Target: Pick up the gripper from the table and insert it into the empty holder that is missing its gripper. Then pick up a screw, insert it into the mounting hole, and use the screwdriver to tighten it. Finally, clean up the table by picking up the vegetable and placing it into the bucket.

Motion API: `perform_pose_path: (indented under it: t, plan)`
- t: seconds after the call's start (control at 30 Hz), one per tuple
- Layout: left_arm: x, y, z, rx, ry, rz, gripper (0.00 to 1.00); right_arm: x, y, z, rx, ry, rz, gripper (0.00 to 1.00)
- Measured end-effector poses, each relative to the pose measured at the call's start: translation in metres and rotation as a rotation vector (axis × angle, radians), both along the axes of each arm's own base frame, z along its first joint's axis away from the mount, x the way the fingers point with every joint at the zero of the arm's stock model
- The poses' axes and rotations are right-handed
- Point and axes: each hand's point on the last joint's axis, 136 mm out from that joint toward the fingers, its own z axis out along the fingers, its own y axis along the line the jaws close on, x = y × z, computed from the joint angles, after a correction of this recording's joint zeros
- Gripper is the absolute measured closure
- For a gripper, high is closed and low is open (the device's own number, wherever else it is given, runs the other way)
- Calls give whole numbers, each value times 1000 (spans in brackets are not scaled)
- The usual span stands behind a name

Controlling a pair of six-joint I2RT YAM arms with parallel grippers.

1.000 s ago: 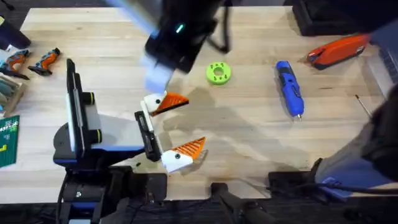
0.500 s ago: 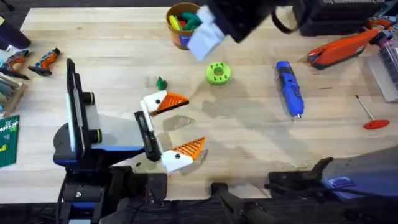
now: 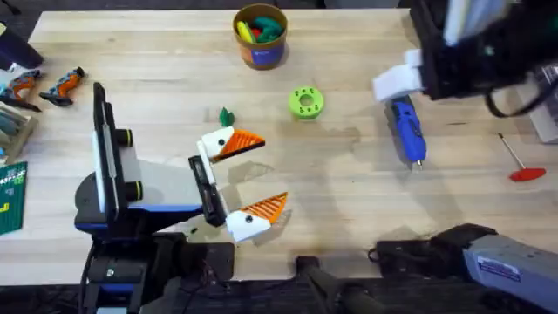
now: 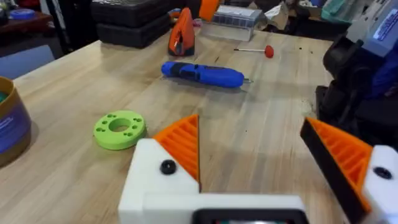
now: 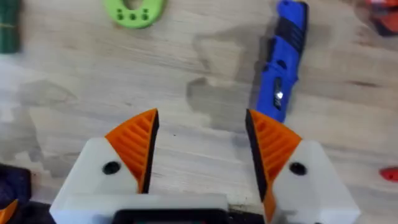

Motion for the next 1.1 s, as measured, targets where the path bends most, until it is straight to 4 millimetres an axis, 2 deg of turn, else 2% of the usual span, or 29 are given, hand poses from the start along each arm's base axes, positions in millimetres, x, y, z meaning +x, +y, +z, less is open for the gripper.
perform_pose_path:
  t: [0.17, 0.43, 1.07, 1.1]
  plan:
    - [0, 0, 0, 0, 0, 0, 16, -9, -33, -2, 5, -9, -122, 221]
    - [0, 0, 0, 0, 0, 0, 15, -12, -64, 4, 4, -42, -244, 221]
    - [0, 0, 0, 0, 0, 0, 15, -10, -68, -3, -3, -12, -264, 222]
    - [0, 0, 0, -1, 2, -1, 93, -10, -68, -3, -2, -12, -263, 222]
